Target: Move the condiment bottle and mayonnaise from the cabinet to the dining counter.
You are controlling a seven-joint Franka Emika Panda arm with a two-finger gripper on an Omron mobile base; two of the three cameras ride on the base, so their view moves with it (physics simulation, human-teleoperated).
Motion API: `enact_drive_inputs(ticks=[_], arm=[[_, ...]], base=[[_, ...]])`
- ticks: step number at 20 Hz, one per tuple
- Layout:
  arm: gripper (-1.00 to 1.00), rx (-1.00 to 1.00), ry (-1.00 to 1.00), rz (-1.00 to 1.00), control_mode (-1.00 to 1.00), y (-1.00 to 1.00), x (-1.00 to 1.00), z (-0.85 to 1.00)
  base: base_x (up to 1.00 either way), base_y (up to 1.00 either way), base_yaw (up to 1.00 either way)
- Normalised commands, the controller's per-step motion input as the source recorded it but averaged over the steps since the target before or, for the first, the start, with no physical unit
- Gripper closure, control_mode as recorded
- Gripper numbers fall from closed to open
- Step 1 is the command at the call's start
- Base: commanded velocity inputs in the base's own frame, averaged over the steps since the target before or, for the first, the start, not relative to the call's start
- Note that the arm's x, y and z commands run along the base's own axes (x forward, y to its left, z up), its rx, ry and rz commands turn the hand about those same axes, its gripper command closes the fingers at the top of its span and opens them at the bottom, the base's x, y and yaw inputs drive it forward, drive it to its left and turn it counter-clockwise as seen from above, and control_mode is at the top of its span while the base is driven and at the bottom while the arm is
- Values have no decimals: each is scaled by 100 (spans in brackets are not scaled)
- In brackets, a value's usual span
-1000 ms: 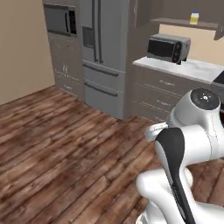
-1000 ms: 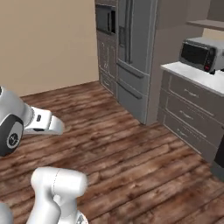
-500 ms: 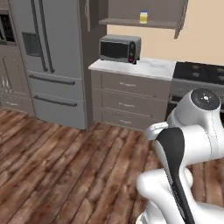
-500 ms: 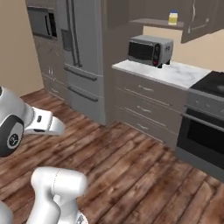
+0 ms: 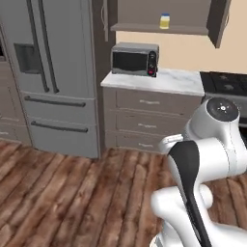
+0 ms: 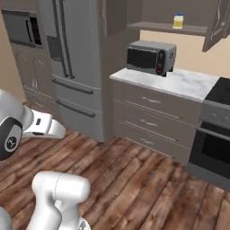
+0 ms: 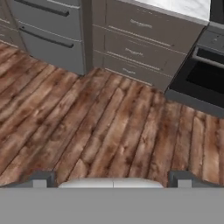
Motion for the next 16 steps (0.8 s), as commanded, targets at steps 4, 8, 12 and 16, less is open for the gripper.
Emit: enact_drive_inputs(ticks=[4,8,12,16], arm=[[-100,0,0,0,100,0,0,0],[-100,0,0,0,100,0,0,0],[-100,0,0,0,100,0,0,0],[-100,0,0,0,100,0,0,0]], base=[[100,0,-44],[100,-9,-42],[100,-1,-43],[100,3,-37]])
